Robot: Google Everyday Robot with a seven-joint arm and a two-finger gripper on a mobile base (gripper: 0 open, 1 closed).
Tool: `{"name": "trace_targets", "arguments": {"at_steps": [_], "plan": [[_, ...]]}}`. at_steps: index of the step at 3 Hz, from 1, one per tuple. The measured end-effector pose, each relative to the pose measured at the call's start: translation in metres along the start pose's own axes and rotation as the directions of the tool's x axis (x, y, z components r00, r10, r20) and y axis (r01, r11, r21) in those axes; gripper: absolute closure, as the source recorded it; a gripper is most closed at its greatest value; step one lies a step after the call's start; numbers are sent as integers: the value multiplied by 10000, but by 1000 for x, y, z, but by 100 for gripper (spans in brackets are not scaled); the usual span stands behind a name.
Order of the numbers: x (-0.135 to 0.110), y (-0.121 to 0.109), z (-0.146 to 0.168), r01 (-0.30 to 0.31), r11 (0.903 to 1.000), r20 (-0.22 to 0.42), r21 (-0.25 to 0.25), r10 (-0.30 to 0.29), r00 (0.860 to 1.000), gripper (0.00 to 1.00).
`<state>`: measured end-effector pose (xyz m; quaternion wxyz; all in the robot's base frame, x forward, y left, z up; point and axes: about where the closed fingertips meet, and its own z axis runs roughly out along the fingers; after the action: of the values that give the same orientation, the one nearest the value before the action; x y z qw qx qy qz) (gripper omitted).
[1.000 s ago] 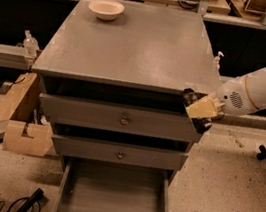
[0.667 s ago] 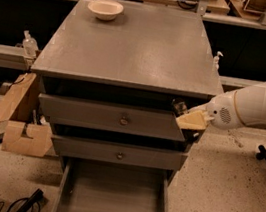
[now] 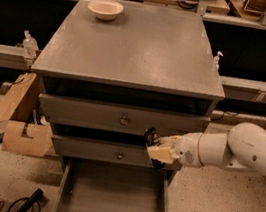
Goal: Place rxbar chocolate into bottom drawer
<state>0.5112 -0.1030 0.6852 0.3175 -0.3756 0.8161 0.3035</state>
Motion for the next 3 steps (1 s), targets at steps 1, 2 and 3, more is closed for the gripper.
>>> {"name": "trace_targets", "arguments": {"at_steps": [1, 2, 3], "plan": [[46, -5, 46, -328, 9975, 522, -631, 361, 9980, 100], [46, -5, 46, -328, 9975, 522, -631, 361, 9980, 100], [64, -5, 78, -186, 9967, 15, -794, 187, 9998, 100]]}}
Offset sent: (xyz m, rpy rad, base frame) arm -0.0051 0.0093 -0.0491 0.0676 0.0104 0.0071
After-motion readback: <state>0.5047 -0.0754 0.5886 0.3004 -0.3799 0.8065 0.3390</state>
